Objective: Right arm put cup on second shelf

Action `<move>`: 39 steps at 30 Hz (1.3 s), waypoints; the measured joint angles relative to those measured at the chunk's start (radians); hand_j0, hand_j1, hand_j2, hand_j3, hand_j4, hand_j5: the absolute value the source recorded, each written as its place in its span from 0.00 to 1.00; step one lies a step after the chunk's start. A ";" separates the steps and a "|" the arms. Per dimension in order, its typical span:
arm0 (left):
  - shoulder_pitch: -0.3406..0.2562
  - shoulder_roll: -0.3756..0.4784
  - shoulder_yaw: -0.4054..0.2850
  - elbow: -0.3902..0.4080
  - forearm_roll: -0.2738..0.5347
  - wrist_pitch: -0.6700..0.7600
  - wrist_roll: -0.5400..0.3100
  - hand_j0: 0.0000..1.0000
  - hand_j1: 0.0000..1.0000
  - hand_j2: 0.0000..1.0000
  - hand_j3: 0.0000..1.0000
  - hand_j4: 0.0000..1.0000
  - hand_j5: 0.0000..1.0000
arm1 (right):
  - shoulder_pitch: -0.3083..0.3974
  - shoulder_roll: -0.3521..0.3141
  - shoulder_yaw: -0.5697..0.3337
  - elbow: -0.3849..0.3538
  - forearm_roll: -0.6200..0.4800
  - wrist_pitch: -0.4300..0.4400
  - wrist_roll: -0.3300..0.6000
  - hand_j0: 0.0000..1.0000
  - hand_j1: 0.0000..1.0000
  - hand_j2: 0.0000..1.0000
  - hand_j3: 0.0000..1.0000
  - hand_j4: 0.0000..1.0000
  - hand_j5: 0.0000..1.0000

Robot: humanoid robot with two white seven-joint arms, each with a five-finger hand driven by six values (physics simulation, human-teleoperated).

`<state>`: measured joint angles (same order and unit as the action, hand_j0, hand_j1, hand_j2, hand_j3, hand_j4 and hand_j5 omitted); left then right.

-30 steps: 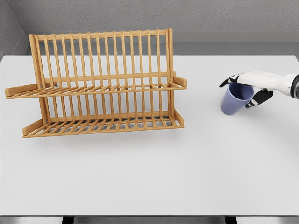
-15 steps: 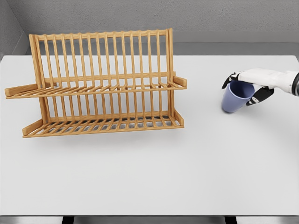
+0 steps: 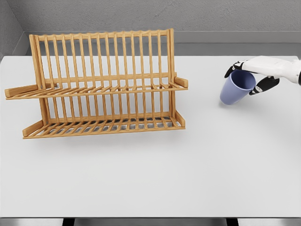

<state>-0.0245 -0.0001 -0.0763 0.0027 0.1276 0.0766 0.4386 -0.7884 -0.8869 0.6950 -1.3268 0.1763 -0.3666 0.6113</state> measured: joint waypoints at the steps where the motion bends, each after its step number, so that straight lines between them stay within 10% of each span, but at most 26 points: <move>1: 0.000 0.000 0.000 0.000 0.000 0.000 0.000 1.00 1.00 1.00 1.00 1.00 1.00 | -0.003 0.000 0.000 0.000 0.000 0.000 0.000 0.64 0.64 0.64 0.64 0.64 0.64; 39: 0.000 0.000 0.000 0.000 0.000 0.000 0.000 1.00 1.00 1.00 1.00 1.00 1.00 | -0.078 -0.013 -0.110 -0.185 0.000 0.002 0.000 0.64 0.64 0.64 0.64 0.64 0.64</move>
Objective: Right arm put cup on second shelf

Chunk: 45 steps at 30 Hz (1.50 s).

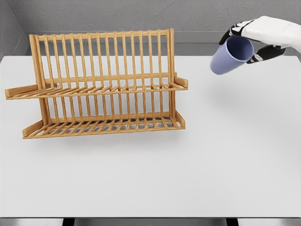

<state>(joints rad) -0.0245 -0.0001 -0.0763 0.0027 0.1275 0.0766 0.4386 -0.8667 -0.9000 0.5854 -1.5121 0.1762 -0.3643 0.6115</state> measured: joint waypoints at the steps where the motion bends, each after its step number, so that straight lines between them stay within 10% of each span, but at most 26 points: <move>1: 0.000 0.000 0.000 0.000 0.000 0.000 0.000 1.00 1.00 1.00 1.00 1.00 1.00 | 0.000 0.000 -0.004 -0.011 0.000 0.001 0.000 0.64 0.64 0.64 0.64 0.64 0.64; 26: 0.000 0.000 0.000 0.000 0.000 0.000 0.000 1.00 1.00 1.00 1.00 1.00 1.00 | -0.021 0.012 -0.024 -0.225 -0.001 0.002 0.000 0.64 0.64 0.64 0.64 0.64 0.64; 45: 0.000 0.000 0.000 0.000 0.000 0.000 0.000 1.00 1.00 1.00 1.00 1.00 1.00 | -0.041 0.109 -0.019 -0.241 -0.001 -0.008 0.000 0.64 0.64 0.64 0.64 0.64 0.64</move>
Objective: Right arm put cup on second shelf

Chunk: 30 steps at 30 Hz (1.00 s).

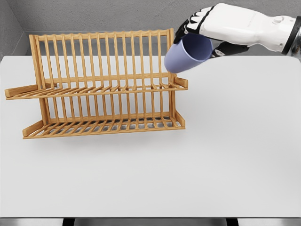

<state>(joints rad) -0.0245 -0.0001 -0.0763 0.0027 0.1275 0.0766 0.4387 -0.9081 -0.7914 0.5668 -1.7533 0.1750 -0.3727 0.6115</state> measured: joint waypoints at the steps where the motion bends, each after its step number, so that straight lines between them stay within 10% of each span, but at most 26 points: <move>1: 0.000 0.000 0.000 0.000 0.000 0.000 0.000 1.00 1.00 1.00 1.00 1.00 1.00 | 0.000 0.007 0.001 0.000 0.000 0.001 0.000 0.64 0.64 0.64 0.64 0.64 0.64; 22: 0.000 0.000 0.000 0.000 0.000 0.000 0.000 1.00 1.00 1.00 1.00 1.00 1.00 | 0.008 0.107 0.064 0.019 0.076 0.013 0.000 0.65 0.65 0.65 0.65 0.65 0.65; 25: 0.000 0.000 0.000 0.000 0.000 0.000 0.000 1.00 1.00 1.00 1.00 1.00 1.00 | 0.008 0.112 0.069 0.021 0.081 0.013 0.000 0.98 0.98 0.98 0.98 0.98 0.98; 30: 0.000 0.000 0.000 0.000 0.000 0.000 0.000 1.00 1.00 1.00 1.00 1.00 1.00 | 0.008 0.114 0.072 0.020 0.084 0.013 0.000 1.00 1.00 1.00 1.00 1.00 1.00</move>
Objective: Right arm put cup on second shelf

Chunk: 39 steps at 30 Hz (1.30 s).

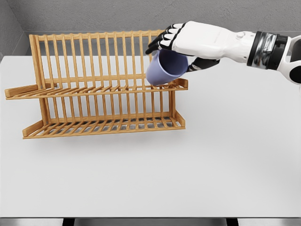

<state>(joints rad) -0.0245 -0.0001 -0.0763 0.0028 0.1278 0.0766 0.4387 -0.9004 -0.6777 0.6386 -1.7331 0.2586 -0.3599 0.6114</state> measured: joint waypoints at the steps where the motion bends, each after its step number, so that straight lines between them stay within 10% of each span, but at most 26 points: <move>1: 0.000 0.000 0.000 0.000 0.000 0.000 0.000 1.00 1.00 1.00 1.00 1.00 1.00 | 0.000 0.000 0.001 -0.001 0.000 0.000 0.000 1.00 1.00 1.00 1.00 1.00 1.00; 14: 0.000 0.000 0.000 0.000 0.000 0.000 0.000 1.00 1.00 1.00 1.00 1.00 1.00 | -0.009 0.004 0.000 -0.004 0.000 -0.002 0.000 1.00 1.00 1.00 1.00 1.00 1.00; 24: 0.002 0.000 0.001 0.000 0.002 0.000 0.000 1.00 1.00 1.00 1.00 1.00 1.00 | 0.155 -0.214 -0.137 -0.008 -0.005 -0.082 0.000 1.00 1.00 1.00 1.00 1.00 1.00; 39: 0.002 0.000 0.001 0.000 0.000 0.001 0.000 1.00 1.00 1.00 1.00 1.00 1.00 | 0.215 -0.267 -0.162 -0.008 -0.008 -0.117 0.000 1.00 1.00 1.00 1.00 1.00 1.00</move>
<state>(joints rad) -0.0230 -0.0001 -0.0754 0.0027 0.1275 0.0773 0.4386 -0.6857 -0.9445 0.4761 -1.7411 0.2508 -0.4771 0.6114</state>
